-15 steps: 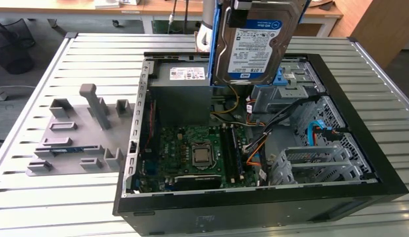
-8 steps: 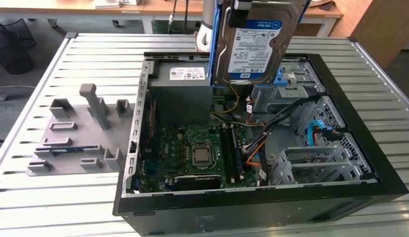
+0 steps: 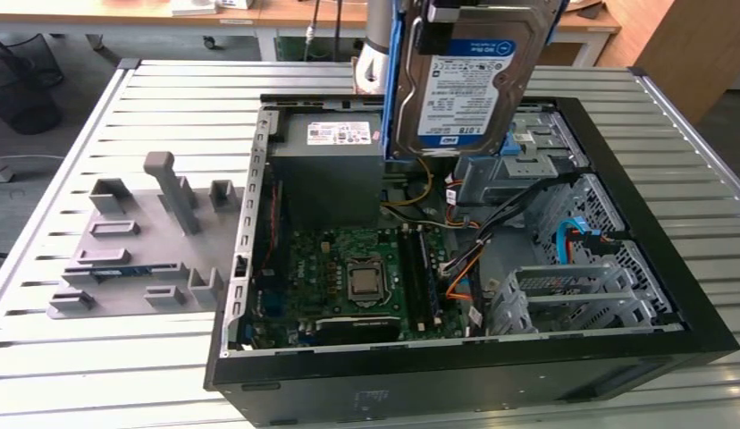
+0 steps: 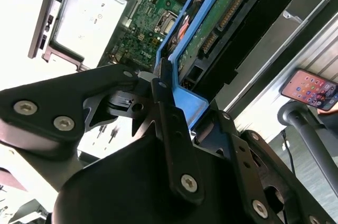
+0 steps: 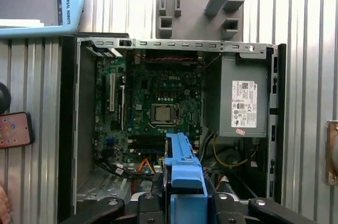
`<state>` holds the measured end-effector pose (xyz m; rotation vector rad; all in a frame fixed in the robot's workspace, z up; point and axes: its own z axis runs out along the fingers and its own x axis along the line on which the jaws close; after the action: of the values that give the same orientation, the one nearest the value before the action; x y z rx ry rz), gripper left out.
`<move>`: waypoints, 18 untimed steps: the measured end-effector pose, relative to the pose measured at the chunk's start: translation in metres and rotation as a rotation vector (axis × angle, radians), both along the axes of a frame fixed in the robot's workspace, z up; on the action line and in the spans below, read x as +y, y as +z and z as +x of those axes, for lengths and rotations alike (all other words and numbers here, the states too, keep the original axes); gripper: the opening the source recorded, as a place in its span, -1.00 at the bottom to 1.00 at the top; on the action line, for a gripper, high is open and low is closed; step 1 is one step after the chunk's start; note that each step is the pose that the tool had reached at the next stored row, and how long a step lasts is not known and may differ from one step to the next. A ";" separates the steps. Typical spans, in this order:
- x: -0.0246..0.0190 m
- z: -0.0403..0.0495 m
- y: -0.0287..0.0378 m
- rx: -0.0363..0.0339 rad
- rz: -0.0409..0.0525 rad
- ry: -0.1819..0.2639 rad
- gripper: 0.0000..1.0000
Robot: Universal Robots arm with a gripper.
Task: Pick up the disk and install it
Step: 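Insert the disk into the insertion slot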
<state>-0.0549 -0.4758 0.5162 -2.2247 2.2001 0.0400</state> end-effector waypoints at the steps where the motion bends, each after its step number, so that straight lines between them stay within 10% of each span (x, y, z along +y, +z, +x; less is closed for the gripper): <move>1: -0.0022 0.0000 -0.0010 0.0000 0.0000 0.000 -0.27; 18: -0.0463 0.0004 -0.0162 -0.0001 0.0000 0.000 -0.27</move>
<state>-0.0544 -0.5221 0.5000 -2.2245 2.2002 0.0398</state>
